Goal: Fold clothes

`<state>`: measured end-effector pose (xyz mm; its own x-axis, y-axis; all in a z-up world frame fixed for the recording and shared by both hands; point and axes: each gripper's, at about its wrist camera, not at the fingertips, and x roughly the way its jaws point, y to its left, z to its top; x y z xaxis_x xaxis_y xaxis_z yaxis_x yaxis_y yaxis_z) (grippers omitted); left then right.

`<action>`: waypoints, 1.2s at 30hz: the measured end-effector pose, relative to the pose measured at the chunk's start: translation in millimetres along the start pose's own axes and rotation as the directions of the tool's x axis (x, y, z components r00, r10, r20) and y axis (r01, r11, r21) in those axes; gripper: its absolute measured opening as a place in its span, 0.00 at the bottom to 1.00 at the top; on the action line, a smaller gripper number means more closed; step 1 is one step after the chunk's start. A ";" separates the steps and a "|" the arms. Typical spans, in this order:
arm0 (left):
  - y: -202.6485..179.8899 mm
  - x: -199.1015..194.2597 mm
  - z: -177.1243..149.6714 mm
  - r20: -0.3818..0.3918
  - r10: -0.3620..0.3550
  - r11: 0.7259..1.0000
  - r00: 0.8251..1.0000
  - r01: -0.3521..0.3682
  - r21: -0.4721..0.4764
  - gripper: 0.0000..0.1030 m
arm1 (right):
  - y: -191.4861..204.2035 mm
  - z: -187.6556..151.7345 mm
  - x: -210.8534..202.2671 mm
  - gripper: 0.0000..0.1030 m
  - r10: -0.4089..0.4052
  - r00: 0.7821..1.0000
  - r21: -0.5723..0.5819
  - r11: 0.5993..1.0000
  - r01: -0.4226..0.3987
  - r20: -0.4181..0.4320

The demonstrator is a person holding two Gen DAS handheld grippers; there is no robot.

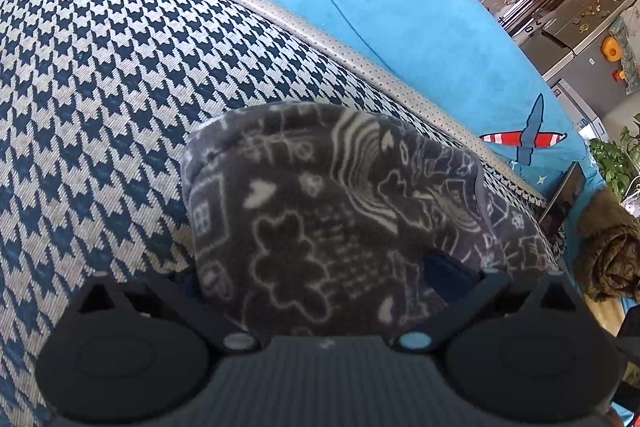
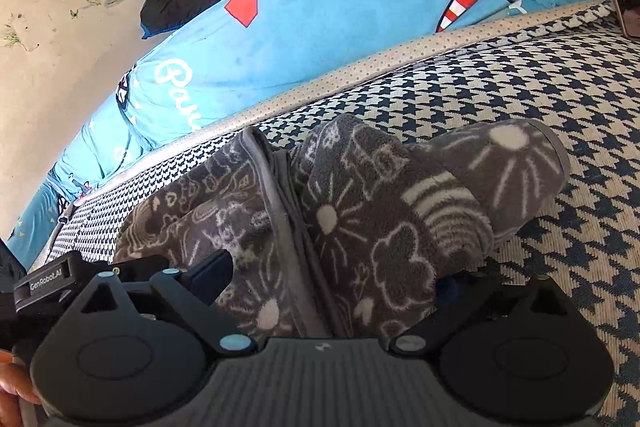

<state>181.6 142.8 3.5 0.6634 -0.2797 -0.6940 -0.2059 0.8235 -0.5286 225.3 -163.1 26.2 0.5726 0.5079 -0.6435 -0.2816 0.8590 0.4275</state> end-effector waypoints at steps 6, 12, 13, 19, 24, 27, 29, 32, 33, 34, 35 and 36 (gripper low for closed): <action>-2.7 3.0 0.1 0.001 0.022 1.000 1.000 -0.022 0.017 1.00 | 6.0 -1.2 4.8 0.86 -0.001 1.000 -0.046 0.999 0.001 0.009; -18.6 9.0 -4.2 0.040 0.060 0.996 0.997 -0.062 0.057 1.00 | 18.2 -2.2 5.4 0.63 -0.019 0.999 -0.107 0.994 0.023 0.036; -22.2 9.7 -5.5 0.051 0.065 0.995 0.997 -0.068 0.071 0.99 | 21.4 -2.5 4.9 0.59 -0.028 0.999 -0.126 0.991 0.033 0.043; -35.5 9.7 -11.2 0.086 0.082 0.990 0.993 -0.091 0.110 0.92 | 37.9 -4.7 1.8 0.44 -0.080 0.993 -0.222 0.970 0.097 0.082; -33.5 13.9 -8.7 0.071 0.081 0.991 0.994 -0.088 0.099 0.96 | 39.3 -5.8 2.9 0.44 -0.093 0.992 -0.246 0.963 0.110 0.080; -29.0 21.0 -6.7 0.041 0.071 0.994 0.997 -0.074 0.079 1.00 | 32.7 -5.7 6.5 0.56 -0.092 0.994 -0.205 0.973 0.102 0.057; -27.9 21.6 -6.9 0.044 0.065 0.995 0.997 -0.069 0.078 1.00 | 29.0 -5.5 8.5 0.59 -0.089 0.995 -0.177 0.980 0.096 0.046; -33.5 18.5 -10.1 0.073 0.059 0.991 0.996 -0.067 0.115 0.91 | 25.4 -4.7 9.5 0.58 -0.077 0.996 -0.144 0.986 0.082 0.040; -34.8 16.0 -11.8 0.083 0.063 0.989 0.995 -0.074 0.129 0.89 | 27.5 -4.6 8.7 0.52 -0.079 0.996 -0.156 0.984 0.085 0.045; -35.9 13.2 -13.3 0.094 0.067 0.987 0.993 -0.080 0.137 0.85 | 31.3 -5.1 6.9 0.46 -0.083 0.995 -0.177 0.980 0.091 0.056; -37.7 11.4 -13.7 0.104 0.071 0.987 0.992 -0.085 0.140 0.82 | 35.1 -5.5 5.2 0.44 -0.086 0.994 -0.199 0.975 0.098 0.068; -38.5 8.4 -13.9 0.113 0.075 0.986 0.991 -0.090 0.139 0.81 | 38.7 -5.9 3.4 0.41 -0.089 0.993 -0.218 0.970 0.104 0.080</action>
<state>185.2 101.9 11.2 0.7231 -0.1600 -0.6720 -0.1626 0.9060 -0.3908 211.8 -127.7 36.8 0.6551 0.4230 -0.6260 -0.3812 0.9004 0.2095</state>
